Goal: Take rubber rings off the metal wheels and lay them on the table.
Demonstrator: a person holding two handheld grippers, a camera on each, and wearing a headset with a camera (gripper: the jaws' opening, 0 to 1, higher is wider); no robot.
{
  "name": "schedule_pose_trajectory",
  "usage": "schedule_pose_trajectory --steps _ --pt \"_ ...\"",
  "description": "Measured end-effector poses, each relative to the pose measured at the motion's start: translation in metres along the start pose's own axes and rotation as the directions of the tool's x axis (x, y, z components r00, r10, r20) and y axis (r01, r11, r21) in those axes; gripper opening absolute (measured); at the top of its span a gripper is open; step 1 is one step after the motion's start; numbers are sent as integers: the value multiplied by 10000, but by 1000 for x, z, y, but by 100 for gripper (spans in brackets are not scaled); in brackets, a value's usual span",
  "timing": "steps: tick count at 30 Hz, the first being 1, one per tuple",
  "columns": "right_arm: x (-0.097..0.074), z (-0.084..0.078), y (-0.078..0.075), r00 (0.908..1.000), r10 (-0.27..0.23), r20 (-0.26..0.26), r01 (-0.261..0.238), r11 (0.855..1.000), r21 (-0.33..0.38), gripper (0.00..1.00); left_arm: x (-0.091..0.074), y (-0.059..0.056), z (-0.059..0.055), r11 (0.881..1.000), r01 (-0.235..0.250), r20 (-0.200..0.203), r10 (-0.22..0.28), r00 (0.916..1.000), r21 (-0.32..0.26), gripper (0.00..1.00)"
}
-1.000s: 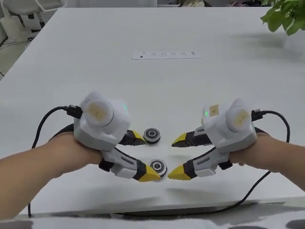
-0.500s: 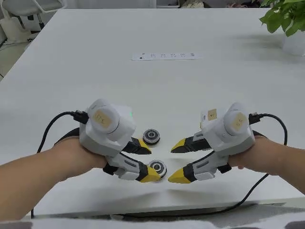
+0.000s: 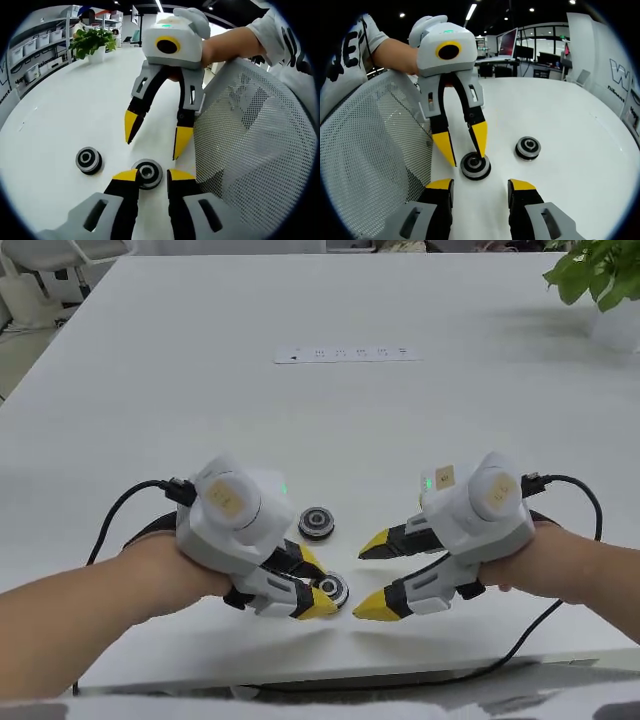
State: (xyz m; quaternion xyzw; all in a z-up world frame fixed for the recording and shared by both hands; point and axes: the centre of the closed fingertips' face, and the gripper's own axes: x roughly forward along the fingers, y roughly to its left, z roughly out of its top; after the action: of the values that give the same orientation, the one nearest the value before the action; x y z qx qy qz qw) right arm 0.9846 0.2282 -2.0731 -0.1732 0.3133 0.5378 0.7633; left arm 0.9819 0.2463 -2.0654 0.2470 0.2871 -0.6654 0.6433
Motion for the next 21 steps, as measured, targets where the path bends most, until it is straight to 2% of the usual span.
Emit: schedule_pose_trajectory --steps 8,9,10,11,12,21 --pt "0 0 -1 10000 -48 6 48 10000 3 41 1 6 0 9993 -351 54 350 9994 118 11" --pt "0 0 -1 10000 -59 12 59 10000 1 41 1 8 -6 9982 -474 -295 484 9984 356 11" --pt "0 0 -2 10000 -66 25 66 10000 2 41 5 10 0 9967 -570 54 568 9984 586 10" --pt "0 0 -2 10000 -79 42 79 10000 23 41 9 10 -3 9978 -514 -91 518 9986 416 11" --pt "0 0 -2 9999 -84 58 84 10000 35 41 6 8 -2 9981 -477 -74 481 9988 381 11" --pt "2 1 0 10000 -43 27 43 10000 -86 40 6 8 -2 9965 -586 -85 592 9982 591 8"
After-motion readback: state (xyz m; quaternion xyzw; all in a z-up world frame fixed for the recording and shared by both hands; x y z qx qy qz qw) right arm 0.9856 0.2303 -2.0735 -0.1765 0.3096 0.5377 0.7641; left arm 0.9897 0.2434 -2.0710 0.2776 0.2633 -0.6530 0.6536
